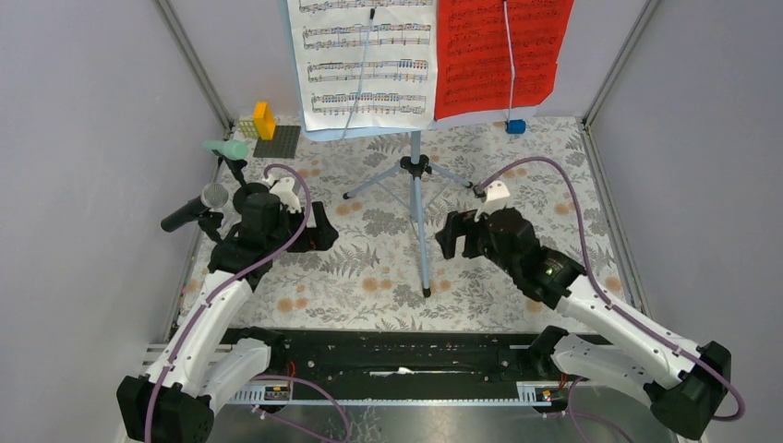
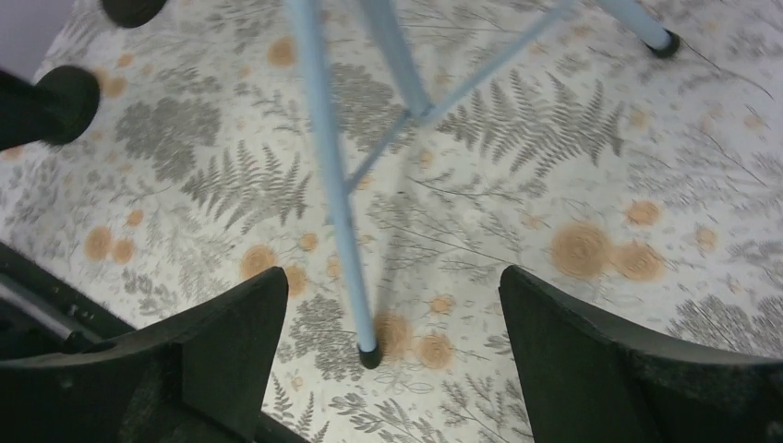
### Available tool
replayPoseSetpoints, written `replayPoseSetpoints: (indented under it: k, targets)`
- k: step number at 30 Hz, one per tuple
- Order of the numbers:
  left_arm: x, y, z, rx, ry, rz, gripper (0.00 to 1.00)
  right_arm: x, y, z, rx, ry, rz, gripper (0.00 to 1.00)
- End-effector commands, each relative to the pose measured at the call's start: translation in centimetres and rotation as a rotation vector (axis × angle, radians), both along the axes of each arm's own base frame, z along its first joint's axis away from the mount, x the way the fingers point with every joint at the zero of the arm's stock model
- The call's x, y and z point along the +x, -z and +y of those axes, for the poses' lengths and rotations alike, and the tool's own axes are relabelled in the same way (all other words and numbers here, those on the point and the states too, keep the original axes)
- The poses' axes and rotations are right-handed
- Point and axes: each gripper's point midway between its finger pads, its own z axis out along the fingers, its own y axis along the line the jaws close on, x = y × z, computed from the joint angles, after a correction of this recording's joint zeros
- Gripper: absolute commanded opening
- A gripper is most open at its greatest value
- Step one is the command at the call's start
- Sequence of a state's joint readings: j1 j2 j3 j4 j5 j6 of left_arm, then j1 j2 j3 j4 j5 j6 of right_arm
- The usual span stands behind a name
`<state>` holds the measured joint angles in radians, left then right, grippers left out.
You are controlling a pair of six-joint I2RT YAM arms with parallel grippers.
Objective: Pack up the instrument practice props
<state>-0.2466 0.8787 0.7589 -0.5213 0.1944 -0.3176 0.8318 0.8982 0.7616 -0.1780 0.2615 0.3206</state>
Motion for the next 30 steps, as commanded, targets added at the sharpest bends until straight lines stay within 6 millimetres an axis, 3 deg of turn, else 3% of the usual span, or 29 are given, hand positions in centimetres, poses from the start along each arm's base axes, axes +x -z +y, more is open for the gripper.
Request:
replayPoseSetpoints:
  k: [1,6,9,14,17,24,30]
  targets:
    - [1.0,-2.1,-0.1,-0.008,-0.004,-0.081,0.99,0.8,0.9,-1.8,0.135,0.027,0.176,0.92]
    - [0.9,-2.2,-0.1,-0.013,-0.004,-0.082,0.99,1.9,1.7,-3.6,0.195,0.086,0.239,0.93]
    - [1.1,-2.0,0.1,-0.013,-0.027,-0.08,0.99,1.8,2.7,-4.0,0.175,0.12,0.289,1.0]
    - [1.8,-1.5,1.8,0.033,-0.152,-0.016,0.99,1.2,4.6,-4.8,0.118,0.192,0.411,1.0]
    - [1.9,-2.6,3.2,0.055,-0.255,0.008,0.99,1.3,5.3,-6.5,0.058,0.301,0.459,1.0]
    - [0.5,-6.4,4.8,-0.029,-0.404,-0.058,0.99,1.0,3.9,-7.7,0.054,0.346,0.419,1.0]
    - [-0.4,-5.3,3.0,-0.053,-0.3,0.01,0.99,0.6,3.4,-8.5,0.046,0.355,0.376,1.0]
